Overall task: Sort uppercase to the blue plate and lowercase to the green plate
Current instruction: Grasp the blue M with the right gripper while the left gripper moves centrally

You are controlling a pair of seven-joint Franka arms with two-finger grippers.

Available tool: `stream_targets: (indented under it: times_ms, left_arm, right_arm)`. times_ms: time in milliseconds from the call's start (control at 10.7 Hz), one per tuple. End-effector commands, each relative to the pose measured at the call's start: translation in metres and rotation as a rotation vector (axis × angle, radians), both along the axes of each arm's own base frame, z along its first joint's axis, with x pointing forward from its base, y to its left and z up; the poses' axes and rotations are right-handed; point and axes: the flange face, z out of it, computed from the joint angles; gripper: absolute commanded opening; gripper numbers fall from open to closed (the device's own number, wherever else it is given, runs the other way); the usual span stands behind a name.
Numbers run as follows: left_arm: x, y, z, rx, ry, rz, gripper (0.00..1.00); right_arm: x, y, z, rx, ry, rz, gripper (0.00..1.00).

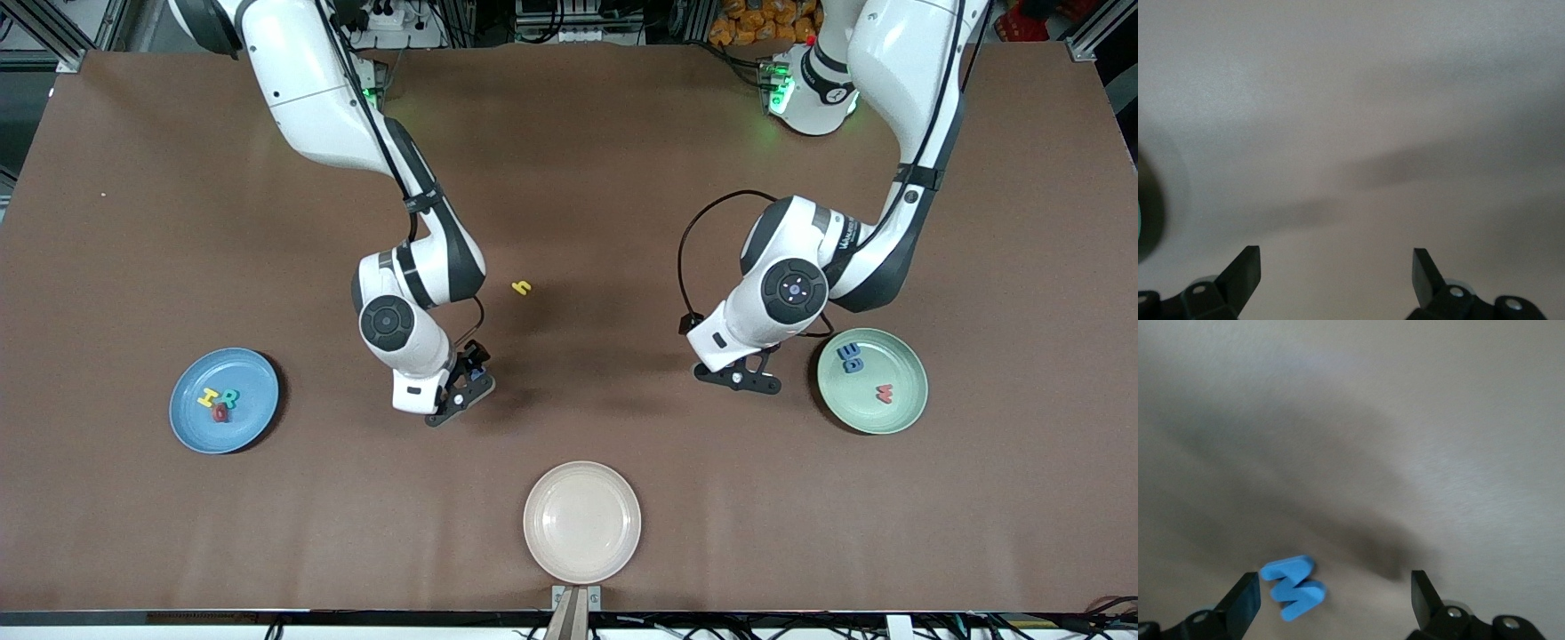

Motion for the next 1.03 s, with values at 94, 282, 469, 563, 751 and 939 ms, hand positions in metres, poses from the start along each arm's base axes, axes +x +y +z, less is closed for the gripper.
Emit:
stream_targets:
  times_ms: [94,282,469,563,751,939]
  left_arm:
    - [-0.003,-0.001,0.002,0.008,0.008,0.019,1.0]
    - [-0.008,-0.012,0.002,0.011,0.008,0.026,1.0]
    - [-0.012,-0.019,-0.001,0.016,0.009,0.04,1.0]
    - [-0.013,-0.022,-0.002,0.016,0.008,0.04,1.0]
    - [-0.017,-0.031,-0.001,0.021,0.004,0.085,1.0]
    - [-0.027,-0.047,-0.001,0.03,0.001,0.113,1.0]
  right_arm:
    - [-0.015,0.003,-0.006,0.018,0.023,-0.012,1.0]
    - [-0.021,0.003,-0.013,0.012,0.024,-0.011,1.0]
    - [-0.022,0.006,-0.012,0.014,0.018,-0.023,0.64]
    - [-0.024,0.012,-0.011,0.014,0.017,-0.025,0.11]
    - [-0.028,0.019,-0.01,0.012,0.016,-0.051,0.0]
    - [-0.026,0.017,-0.009,0.014,0.015,-0.054,0.0]
